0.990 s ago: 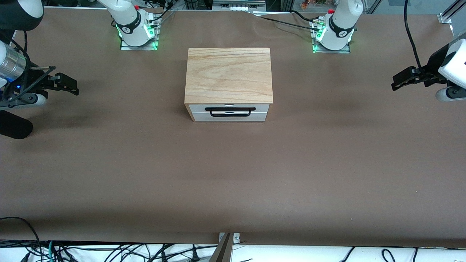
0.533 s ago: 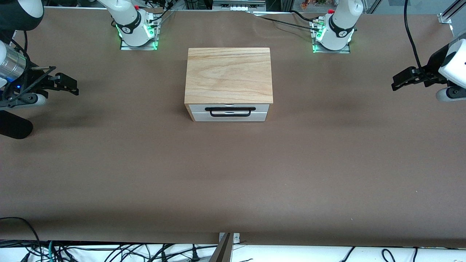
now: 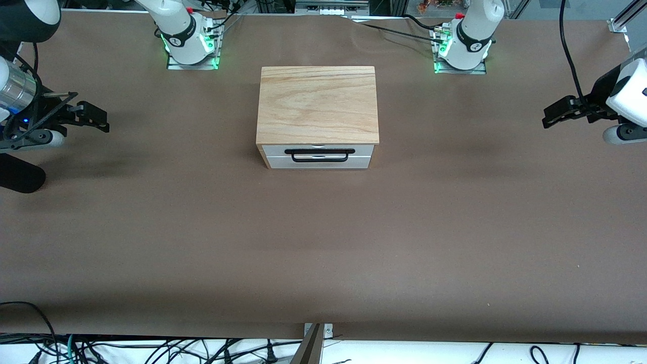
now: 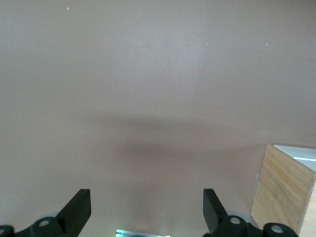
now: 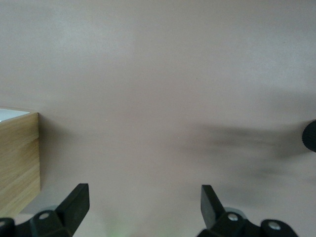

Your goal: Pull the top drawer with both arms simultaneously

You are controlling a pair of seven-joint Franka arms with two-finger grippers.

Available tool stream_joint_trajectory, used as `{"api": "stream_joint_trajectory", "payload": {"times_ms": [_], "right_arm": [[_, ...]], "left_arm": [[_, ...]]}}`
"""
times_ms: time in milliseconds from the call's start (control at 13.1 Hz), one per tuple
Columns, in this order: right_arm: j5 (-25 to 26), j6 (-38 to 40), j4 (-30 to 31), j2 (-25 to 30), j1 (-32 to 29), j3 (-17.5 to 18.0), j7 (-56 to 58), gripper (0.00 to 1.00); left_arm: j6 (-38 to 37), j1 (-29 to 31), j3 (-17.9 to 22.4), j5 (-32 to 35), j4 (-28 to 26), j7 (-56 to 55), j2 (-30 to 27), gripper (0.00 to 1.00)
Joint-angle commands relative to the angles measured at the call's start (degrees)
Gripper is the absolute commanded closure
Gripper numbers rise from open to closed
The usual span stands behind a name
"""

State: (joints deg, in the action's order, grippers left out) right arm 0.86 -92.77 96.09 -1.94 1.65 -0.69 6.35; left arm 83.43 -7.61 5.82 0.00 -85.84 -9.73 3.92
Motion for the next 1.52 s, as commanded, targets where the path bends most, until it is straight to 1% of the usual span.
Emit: {"api": "stream_joint_trajectory", "payload": {"times_ms": [0, 152, 305, 381, 457, 533, 686, 838, 990, 1143, 1219, 1295, 1371, 1448], "right_arm": [[-0.68, 0.93, -1.43, -0.43, -0.06, 0.25, -0.64, 0.00], [-0.60, 0.93, -1.43, -0.52, -0.06, 0.25, -0.55, 0.00], [-0.60, 1.01, -1.34, -1.39, 0.20, 0.42, -0.64, 0.00], [-1.12, 1.19, -1.34, -2.09, 0.20, 0.51, -0.82, 0.00], [-3.56, 0.67, -1.34, -2.19, 0.20, 0.51, -0.90, 0.00], [-6.98, 0.75, -1.34, -3.14, 0.11, 0.51, -0.64, 0.00], [-16.98, 1.45, -1.34, -5.51, 0.11, 0.51, 0.23, 0.00], [-22.89, 2.33, -1.34, -7.89, 0.90, 0.60, 0.06, 0.00], [-30.70, 3.99, -1.25, -10.61, 2.30, 0.60, 0.15, 0.00], [-40.71, 7.25, -1.25, -14.73, 3.45, 0.60, 2.42, 0.00], [-45.46, 7.08, -1.25, -17.10, 3.63, 0.52, 5.57, 0.00], [-49.77, 6.91, -1.25, -19.48, 3.54, 0.51, 9.78, 0.00], [-53.73, 6.21, -1.17, -21.76, 3.71, 0.51, 13.04, 0.00], [-56.64, 4.98, -0.73, -23.53, 3.72, 0.51, 15.42, 0.00]], "left_arm": [[3.04, 0.40, -0.46, -0.80, -0.29, 0.15, 0.99, 0.00], [3.58, 0.31, -0.46, -0.88, -0.47, 0.15, 1.44, 0.00], [6.81, 0.31, -0.46, -0.88, -1.96, 0.15, 2.49, 0.00], [9.09, 0.31, -0.46, -0.97, -3.97, 0.15, 2.93, 0.00], [11.99, 0.31, -0.46, -0.97, -6.16, 0.15, 2.93, 0.00], [14.80, 0.22, -0.46, -0.97, -8.18, 0.15, 2.93, 0.00], [19.81, 0.14, -0.55, -0.97, -11.88, 0.06, 3.02, 0.00], [26.83, 0.14, -0.55, -1.49, -17.49, 0.06, 3.37, 0.00], [35.44, 0.14, -0.64, -6.22, -23.73, 0.23, 3.90, 0.00], [40.99, -0.04, -1.77, -8.08, -27.35, 0.23, 5.47, 0.00], [43.63, -0.04, -2.30, -9.83, -29.45, 0.58, 6.53, 0.00], [46.53, -0.04, -3.18, -12.81, -31.30, 3.72, 7.41, 0.00], [48.64, -0.04, -3.80, -17.80, -32.36, 9.49, 8.63, 0.00], [48.93, -0.13, -3.89, -24.98, -32.55, 15.12, 9.95, 0.00]]}}
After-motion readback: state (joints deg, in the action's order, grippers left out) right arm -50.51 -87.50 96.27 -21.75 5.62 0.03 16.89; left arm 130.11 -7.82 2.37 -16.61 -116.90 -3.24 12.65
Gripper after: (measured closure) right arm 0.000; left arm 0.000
